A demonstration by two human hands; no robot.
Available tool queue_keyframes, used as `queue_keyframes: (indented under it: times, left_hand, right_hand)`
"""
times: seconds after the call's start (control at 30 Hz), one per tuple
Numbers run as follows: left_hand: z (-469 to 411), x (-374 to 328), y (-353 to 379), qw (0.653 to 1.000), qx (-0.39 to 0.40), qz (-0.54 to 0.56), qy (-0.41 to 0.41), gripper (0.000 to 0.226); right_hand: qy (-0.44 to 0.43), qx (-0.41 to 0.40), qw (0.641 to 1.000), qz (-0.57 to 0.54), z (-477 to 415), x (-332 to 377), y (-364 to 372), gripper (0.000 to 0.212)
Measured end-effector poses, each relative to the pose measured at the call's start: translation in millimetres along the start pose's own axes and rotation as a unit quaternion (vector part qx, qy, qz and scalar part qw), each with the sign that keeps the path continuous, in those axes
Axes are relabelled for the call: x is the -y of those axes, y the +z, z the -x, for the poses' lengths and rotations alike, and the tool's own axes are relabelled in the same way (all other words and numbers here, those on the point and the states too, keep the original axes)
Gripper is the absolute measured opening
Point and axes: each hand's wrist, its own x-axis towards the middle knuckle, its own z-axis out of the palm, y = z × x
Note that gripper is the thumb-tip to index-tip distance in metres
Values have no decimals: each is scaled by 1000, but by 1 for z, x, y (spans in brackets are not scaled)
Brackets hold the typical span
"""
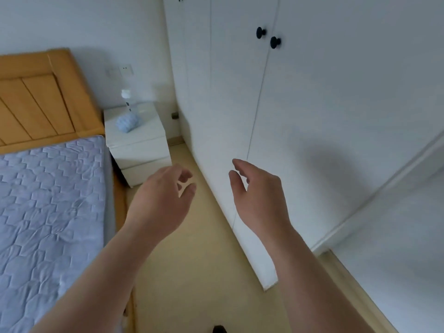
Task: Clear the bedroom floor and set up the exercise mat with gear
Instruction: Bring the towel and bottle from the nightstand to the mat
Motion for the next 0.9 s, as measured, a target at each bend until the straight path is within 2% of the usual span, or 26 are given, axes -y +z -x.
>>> queue_keyframes:
  times: [0.2, 0.4, 0.53, 0.67, 0.9]
  left_hand:
    - [-117, 73, -4, 999, -20, 9, -46, 13]
    - [-256, 164, -9, 999, -29, 21, -41, 15]
    - [-352, 221, -22, 999, -7, 13, -39, 15]
    - [-438, 269, -31, 999, 10, 14, -41, 16]
    - [-572, 356, -17, 995, 50, 6, -81, 19]
  right_hand:
    - [-45, 40, 998, 4, -127, 30, 80, 35]
    - [-57, 35, 998, 16, -257, 62, 174, 35]
    - [-38, 26, 999, 10, -343, 90, 232, 31]
    - [-24, 27, 999, 8, -417, 110, 283, 38]
    - [8, 49, 999, -14, -548, 119, 387, 37]
